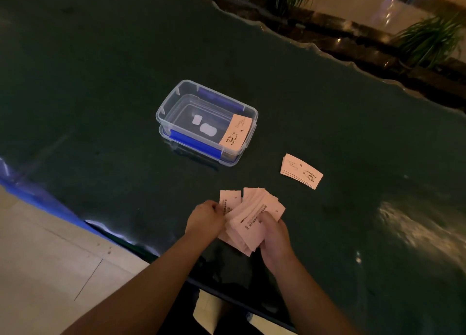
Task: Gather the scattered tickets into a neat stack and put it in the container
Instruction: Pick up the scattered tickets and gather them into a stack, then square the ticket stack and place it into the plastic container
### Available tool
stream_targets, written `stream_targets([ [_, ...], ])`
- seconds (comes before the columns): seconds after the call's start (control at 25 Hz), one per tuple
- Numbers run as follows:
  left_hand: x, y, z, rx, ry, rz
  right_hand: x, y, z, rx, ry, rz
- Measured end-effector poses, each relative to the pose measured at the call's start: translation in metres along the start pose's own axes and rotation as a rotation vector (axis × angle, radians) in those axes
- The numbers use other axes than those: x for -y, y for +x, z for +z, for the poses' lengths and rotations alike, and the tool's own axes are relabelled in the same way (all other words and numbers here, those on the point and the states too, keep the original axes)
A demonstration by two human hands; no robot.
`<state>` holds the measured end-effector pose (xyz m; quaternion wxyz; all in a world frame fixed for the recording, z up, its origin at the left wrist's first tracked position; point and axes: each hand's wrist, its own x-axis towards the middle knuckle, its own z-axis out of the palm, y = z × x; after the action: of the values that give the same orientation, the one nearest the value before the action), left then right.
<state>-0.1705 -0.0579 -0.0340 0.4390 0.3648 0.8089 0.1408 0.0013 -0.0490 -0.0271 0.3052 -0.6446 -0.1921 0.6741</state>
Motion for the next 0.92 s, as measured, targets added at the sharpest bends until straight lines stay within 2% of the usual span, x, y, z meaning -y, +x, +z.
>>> stream_targets([
  [0.28, -0.007, -0.002, 0.007, 0.064, -0.014, 0.027, 0.006, -0.006, 0.038, -0.052, -0.477, -0.127],
  [0.48, -0.010, 0.002, 0.010, 0.152, -0.136, 0.009, 0.015, -0.004, 0.063, -0.104, -0.613, -0.082],
  [0.6, -0.010, 0.006, 0.008, 0.194, -0.149, 0.017, 0.021, 0.004, 0.062, -0.119, -0.575, -0.031],
  [0.76, -0.008, 0.010, 0.000, 0.284, -0.147, 0.026, 0.016, 0.013, 0.055, -0.143, -0.339, 0.086],
  [0.92, -0.007, 0.011, -0.014, 0.379, -0.198, -0.012, 0.023, 0.009, 0.058, -0.083, -0.237, 0.101],
])
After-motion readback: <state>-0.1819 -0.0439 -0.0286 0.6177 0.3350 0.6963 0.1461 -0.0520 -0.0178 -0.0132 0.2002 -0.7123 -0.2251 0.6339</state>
